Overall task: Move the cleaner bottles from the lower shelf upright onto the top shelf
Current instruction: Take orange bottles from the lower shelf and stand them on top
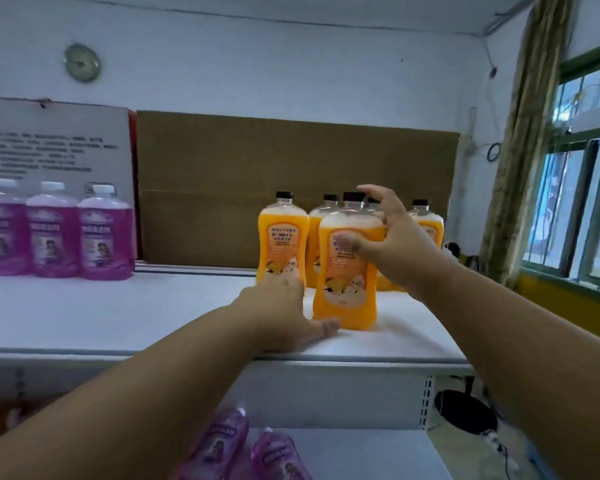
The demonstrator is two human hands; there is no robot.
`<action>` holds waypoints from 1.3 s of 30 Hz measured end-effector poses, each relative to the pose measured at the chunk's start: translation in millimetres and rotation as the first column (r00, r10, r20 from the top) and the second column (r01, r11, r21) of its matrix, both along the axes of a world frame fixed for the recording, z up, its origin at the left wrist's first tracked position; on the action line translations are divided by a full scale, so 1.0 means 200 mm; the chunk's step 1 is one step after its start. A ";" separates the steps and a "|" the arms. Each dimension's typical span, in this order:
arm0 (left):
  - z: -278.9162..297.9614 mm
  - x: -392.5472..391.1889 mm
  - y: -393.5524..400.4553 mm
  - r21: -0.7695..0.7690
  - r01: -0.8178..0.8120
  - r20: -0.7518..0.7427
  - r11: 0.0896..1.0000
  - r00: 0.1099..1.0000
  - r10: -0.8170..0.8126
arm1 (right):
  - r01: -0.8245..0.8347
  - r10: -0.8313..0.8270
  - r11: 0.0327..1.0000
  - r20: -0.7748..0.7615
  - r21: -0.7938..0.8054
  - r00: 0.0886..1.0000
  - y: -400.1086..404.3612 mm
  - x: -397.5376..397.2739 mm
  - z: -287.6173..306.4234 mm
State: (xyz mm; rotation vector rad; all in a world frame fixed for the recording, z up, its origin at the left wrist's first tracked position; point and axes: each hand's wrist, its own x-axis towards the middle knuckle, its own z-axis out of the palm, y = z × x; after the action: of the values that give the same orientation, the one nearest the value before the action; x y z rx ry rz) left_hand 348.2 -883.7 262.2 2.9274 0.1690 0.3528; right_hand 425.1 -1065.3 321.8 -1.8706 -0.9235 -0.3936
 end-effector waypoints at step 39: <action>0.00 -0.03 -0.02 0.017 -0.022 -0.016 1.000 1.000 0.022 | 0.469 -0.352 0.826 0.363 -0.314 0.863 0.15 0.18 -0.04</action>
State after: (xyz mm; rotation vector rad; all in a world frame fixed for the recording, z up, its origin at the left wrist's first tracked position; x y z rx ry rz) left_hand 341.9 -887.3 262.0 2.9480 0.2016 0.3351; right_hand 461.2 -1035.2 314.1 -2.4466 -0.8177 -0.8188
